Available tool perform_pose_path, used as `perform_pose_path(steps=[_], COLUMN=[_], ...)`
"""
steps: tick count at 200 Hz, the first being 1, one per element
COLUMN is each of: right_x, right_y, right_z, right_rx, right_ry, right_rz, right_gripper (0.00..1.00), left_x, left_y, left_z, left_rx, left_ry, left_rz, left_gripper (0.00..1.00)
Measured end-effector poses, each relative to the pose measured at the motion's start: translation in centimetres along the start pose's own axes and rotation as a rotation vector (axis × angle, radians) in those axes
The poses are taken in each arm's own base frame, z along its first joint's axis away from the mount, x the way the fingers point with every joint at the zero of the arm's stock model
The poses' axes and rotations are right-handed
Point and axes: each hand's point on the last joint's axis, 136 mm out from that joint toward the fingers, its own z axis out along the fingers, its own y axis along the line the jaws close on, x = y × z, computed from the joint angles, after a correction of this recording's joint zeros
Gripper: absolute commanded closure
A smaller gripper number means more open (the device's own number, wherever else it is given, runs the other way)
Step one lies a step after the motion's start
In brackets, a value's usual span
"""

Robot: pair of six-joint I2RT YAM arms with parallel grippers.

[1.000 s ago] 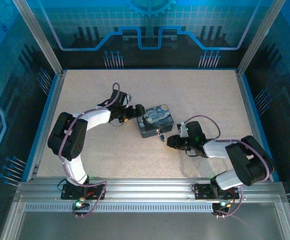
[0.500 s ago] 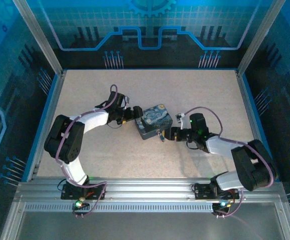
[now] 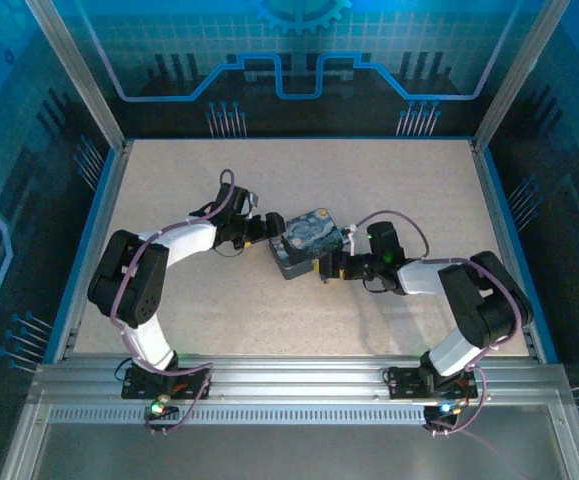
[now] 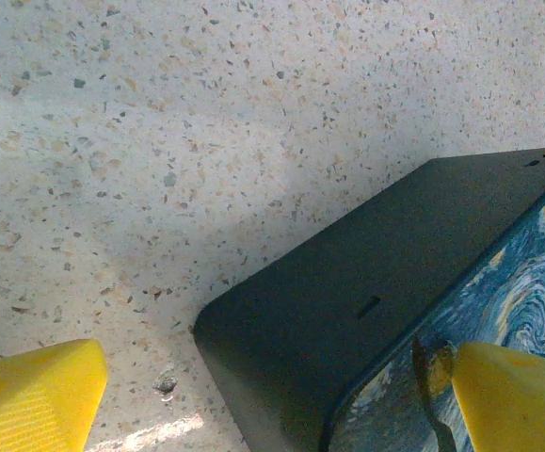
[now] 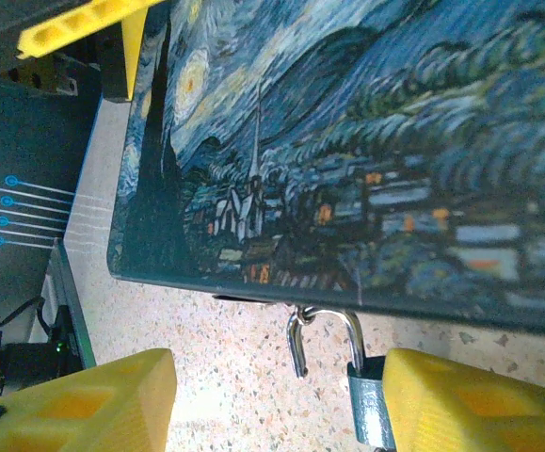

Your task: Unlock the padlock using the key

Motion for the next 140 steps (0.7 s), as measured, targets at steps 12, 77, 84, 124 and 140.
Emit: perform_pose_path(steps=[12, 77, 84, 124, 140], right_x=[0.1, 0.8, 1.0, 1.1, 1.1], right_y=[-0.1, 0.5, 0.6, 0.8, 0.9], right_z=[0.3, 1.7, 1.8, 1.8, 1.7], right_rx=[0.000, -0.024, -0.026, -0.028, -0.032], right_ry=[0.008, 0.053, 0.057, 0.059, 0.056], right_rz=[0.002, -0.007, -0.010, -0.013, -0.018], right_gripper=[0.39, 0.43, 0.44, 0.46, 0.48], left_x=[0.0, 0.0, 0.0, 0.0, 0.0], left_y=[0.0, 0.0, 0.0, 0.0, 0.0], left_z=[0.0, 0.0, 0.0, 0.0, 0.0], left_rx=[0.000, 0.001, 0.001, 0.000, 0.001], left_ry=[0.000, 0.000, 0.000, 0.000, 0.000], left_rz=[0.000, 0.000, 0.000, 0.000, 0.000], left_gripper=[0.05, 0.05, 0.05, 0.05, 0.05])
